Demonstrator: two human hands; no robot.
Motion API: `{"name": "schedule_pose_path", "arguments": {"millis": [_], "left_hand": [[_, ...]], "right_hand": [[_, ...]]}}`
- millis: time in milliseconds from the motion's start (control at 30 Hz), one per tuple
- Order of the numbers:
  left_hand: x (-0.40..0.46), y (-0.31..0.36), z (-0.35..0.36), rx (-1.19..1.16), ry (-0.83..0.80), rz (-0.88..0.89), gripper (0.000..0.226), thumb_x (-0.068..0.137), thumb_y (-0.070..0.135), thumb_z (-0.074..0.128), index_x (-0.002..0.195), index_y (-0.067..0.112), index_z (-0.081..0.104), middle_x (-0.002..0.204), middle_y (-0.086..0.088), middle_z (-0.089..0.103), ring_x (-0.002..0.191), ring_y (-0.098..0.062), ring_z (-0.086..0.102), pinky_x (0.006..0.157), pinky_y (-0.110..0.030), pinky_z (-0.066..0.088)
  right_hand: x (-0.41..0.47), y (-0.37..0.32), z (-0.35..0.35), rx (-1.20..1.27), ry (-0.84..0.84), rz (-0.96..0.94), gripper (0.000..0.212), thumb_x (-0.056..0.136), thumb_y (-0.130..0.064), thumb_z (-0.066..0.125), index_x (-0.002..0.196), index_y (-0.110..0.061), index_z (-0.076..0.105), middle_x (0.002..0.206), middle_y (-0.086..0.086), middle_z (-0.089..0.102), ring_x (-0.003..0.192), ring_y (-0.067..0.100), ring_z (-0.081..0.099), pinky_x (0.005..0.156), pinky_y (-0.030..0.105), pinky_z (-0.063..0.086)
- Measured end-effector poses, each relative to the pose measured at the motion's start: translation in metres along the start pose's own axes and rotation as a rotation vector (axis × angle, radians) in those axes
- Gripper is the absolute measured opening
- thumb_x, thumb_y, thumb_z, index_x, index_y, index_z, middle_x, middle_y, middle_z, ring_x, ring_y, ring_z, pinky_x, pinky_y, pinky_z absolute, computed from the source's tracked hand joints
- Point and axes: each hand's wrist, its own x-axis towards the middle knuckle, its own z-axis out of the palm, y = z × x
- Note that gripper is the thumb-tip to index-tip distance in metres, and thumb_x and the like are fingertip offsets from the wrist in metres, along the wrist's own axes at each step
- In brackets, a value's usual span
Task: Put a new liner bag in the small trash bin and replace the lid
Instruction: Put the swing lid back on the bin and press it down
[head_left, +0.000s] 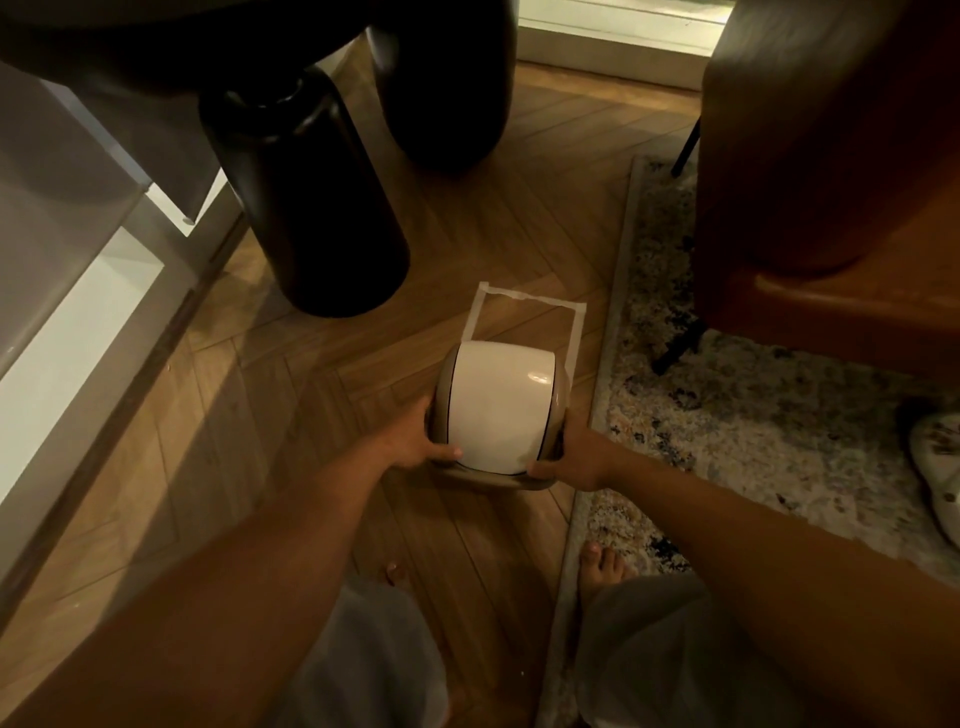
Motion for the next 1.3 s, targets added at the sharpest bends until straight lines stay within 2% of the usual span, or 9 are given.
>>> {"name": "schedule_pose_path", "arguments": {"millis": [67, 233, 467, 533, 733, 900, 1000, 1100, 1300], "left_hand": [[0.002, -0.001, 0.002, 0.002, 0.005, -0.008, 0.107, 0.072, 0.022, 0.086, 0.154, 0.016, 0.018, 0.154, -0.010, 0.036, 0.140, -0.026, 0.036, 0.103, -0.029, 0.030], [0.008, 0.003, 0.003, 0.010, 0.032, 0.004, 0.102, 0.074, 0.016, 0.084, 0.154, 0.015, 0.020, 0.155, -0.011, 0.034, 0.142, -0.028, 0.032, 0.111, -0.037, 0.028], [0.010, 0.004, 0.004, 0.018, -0.004, 0.013, 0.104, 0.072, 0.014, 0.085, 0.153, 0.013, 0.020, 0.155, -0.011, 0.034, 0.142, -0.027, 0.032, 0.104, -0.027, 0.027], [0.010, 0.003, 0.007, 0.031, -0.006, 0.010, 0.104, 0.072, 0.016, 0.085, 0.153, 0.014, 0.020, 0.155, -0.011, 0.034, 0.142, -0.026, 0.032, 0.104, -0.028, 0.026], [0.010, 0.003, 0.010, 0.089, -0.006, -0.010, 0.099, 0.075, 0.023, 0.082, 0.153, 0.020, 0.021, 0.155, -0.009, 0.034, 0.142, -0.028, 0.031, 0.113, -0.044, 0.028], [0.015, 0.003, 0.010, 0.120, 0.015, 0.005, 0.095, 0.078, 0.026, 0.080, 0.153, 0.022, 0.022, 0.155, -0.007, 0.034, 0.142, -0.028, 0.031, 0.112, -0.044, 0.028], [0.016, 0.001, 0.007, 0.118, 0.001, 0.017, 0.098, 0.075, 0.027, 0.082, 0.153, 0.023, 0.022, 0.155, -0.007, 0.035, 0.142, -0.027, 0.032, 0.111, -0.042, 0.029], [0.018, 0.001, 0.008, 0.125, -0.007, 0.035, 0.103, 0.069, 0.024, 0.086, 0.151, 0.024, 0.025, 0.153, -0.005, 0.038, 0.141, -0.027, 0.034, 0.110, -0.042, 0.030], [0.027, 0.003, 0.013, 0.116, 0.049, 0.024, 0.105, 0.069, 0.015, 0.086, 0.153, 0.020, 0.023, 0.155, -0.008, 0.035, 0.143, -0.029, 0.031, 0.112, -0.042, 0.029]], "right_hand": [[0.002, 0.006, 0.003, -0.044, 0.025, 0.012, 0.115, 0.078, -0.033, 0.085, 0.157, -0.006, 0.006, 0.157, 0.013, 0.034, 0.143, 0.029, 0.038, 0.115, 0.037, 0.036], [0.008, 0.015, 0.003, -0.033, 0.074, 0.018, 0.112, 0.078, -0.029, 0.086, 0.155, -0.009, 0.007, 0.152, 0.015, 0.043, 0.137, 0.031, 0.046, 0.105, 0.033, 0.040], [0.011, 0.020, 0.000, -0.091, 0.058, 0.025, 0.114, 0.079, -0.036, 0.084, 0.155, -0.008, 0.004, 0.147, 0.016, 0.048, 0.130, 0.032, 0.052, 0.091, 0.026, 0.040], [0.010, 0.022, 0.001, -0.088, 0.054, 0.023, 0.115, 0.078, -0.036, 0.084, 0.155, -0.008, 0.004, 0.147, 0.015, 0.048, 0.131, 0.031, 0.052, 0.090, 0.024, 0.038], [0.007, 0.027, 0.010, -0.063, 0.074, 0.019, 0.114, 0.080, -0.036, 0.083, 0.156, -0.009, 0.002, 0.147, 0.013, 0.049, 0.131, 0.029, 0.052, 0.092, 0.022, 0.037], [0.006, 0.029, 0.013, -0.005, 0.092, 0.011, 0.109, 0.082, -0.033, 0.082, 0.155, -0.011, 0.004, 0.150, 0.013, 0.046, 0.134, 0.028, 0.049, 0.096, 0.022, 0.034], [0.005, 0.030, 0.013, 0.017, 0.098, -0.010, 0.117, 0.079, -0.029, 0.084, 0.156, -0.011, -0.001, 0.151, 0.013, 0.045, 0.136, 0.029, 0.047, 0.098, 0.023, 0.034], [0.004, 0.033, 0.011, -0.014, 0.121, -0.018, 0.125, 0.075, -0.027, 0.087, 0.157, -0.013, -0.007, 0.148, 0.012, 0.049, 0.131, 0.031, 0.053, 0.095, 0.026, 0.038], [0.006, 0.036, 0.004, -0.019, 0.160, -0.050, 0.121, 0.077, -0.027, 0.086, 0.158, -0.019, -0.004, 0.144, 0.010, 0.054, 0.125, 0.031, 0.058, 0.090, 0.026, 0.040]]}}
